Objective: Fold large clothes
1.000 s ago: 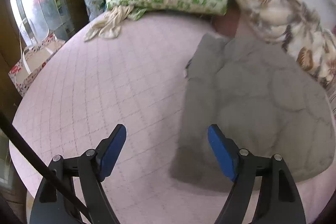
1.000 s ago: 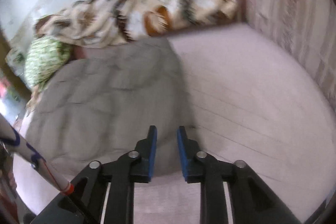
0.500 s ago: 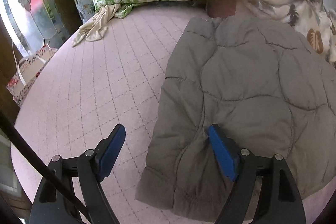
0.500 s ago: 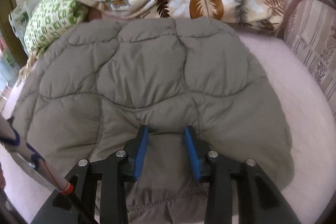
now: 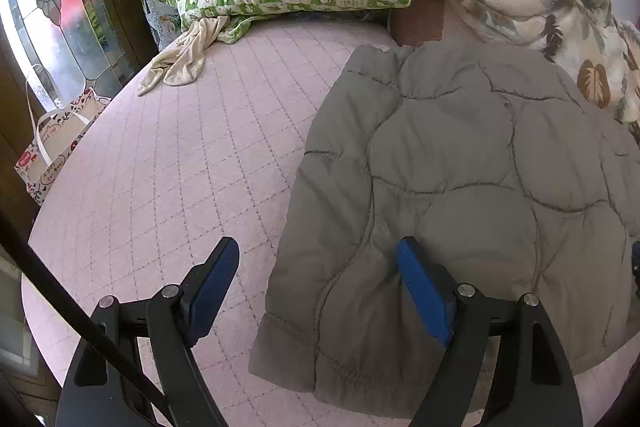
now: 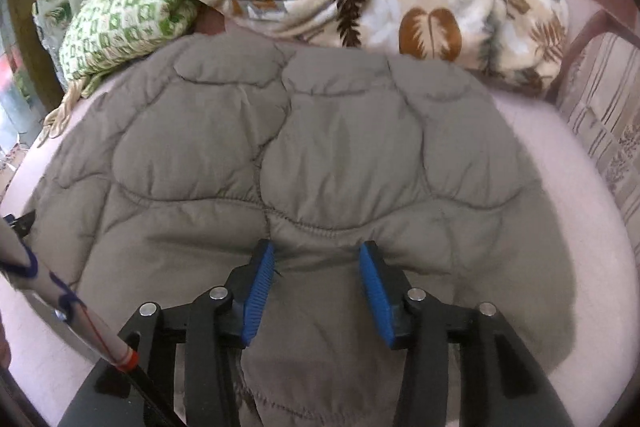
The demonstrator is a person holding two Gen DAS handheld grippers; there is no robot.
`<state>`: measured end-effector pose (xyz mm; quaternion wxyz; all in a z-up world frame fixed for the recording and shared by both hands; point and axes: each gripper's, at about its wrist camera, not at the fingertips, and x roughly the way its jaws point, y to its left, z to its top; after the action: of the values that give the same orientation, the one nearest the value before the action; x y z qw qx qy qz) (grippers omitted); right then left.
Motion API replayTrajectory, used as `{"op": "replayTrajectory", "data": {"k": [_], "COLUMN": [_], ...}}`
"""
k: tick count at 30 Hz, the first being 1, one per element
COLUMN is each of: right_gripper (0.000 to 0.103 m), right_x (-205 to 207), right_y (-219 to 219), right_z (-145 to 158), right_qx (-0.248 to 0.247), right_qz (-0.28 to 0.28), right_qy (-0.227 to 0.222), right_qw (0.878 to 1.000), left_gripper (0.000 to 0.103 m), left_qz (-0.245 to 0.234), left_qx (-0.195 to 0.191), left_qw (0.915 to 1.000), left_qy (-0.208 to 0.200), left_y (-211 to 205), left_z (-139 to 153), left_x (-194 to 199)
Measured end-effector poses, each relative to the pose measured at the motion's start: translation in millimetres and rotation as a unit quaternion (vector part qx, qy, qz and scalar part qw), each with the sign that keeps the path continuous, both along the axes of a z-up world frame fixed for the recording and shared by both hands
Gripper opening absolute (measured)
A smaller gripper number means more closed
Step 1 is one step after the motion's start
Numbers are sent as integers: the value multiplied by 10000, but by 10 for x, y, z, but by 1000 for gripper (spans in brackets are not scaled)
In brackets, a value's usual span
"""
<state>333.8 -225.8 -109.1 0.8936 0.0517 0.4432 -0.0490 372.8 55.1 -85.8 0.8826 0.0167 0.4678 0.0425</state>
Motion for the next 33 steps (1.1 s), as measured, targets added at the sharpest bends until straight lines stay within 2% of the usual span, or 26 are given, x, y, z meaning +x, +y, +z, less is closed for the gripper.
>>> {"op": "replayTrajectory", "data": {"k": [3, 6, 11, 15, 23, 26, 28, 31, 33], "right_gripper": [50, 50, 51, 55, 55, 56, 56, 56, 56], "right_x": [-31, -198, -753, -1200, -2064, -2330, -2448, -2634, -2723], "right_y": [-17, -121, -292, -377, -397, -361, -331, -238, -156], "right_z": [79, 195, 301, 267, 39, -16, -33, -34, -6], "right_qx": [42, 240, 295, 318, 588, 836, 946, 1090, 1058], "right_qz": [-17, -119, -343, -484, -800, -898, -939, -937, -899], "right_qy": [-16, -139, -284, -234, -29, -10, 3, 5, -36], "right_qw": [10000, 9995, 9986, 9980, 9951, 9924, 9911, 9896, 9903], "left_gripper": [81, 81, 81, 81, 81, 81, 81, 91, 92], "left_qz": [-77, -172, -345, -456, -642, -567, -436, -463, -553], "left_qx": [-119, -97, 29, 108, -54, 59, 228, 393, 498], "left_qw": [9999, 9996, 9980, 9960, 9927, 9899, 9847, 9744, 9711], "left_qy": [20, -187, -529, -759, -1016, -1299, -1671, -2162, -2267], "left_y": [-5, -47, -162, -288, -468, -502, -509, -521, -542], "left_z": [73, 251, 515, 664, 840, 934, 1032, 1171, 1247], "left_x": [-67, -293, -738, -1146, -1955, -2257, -2505, -2770, -2934]}}
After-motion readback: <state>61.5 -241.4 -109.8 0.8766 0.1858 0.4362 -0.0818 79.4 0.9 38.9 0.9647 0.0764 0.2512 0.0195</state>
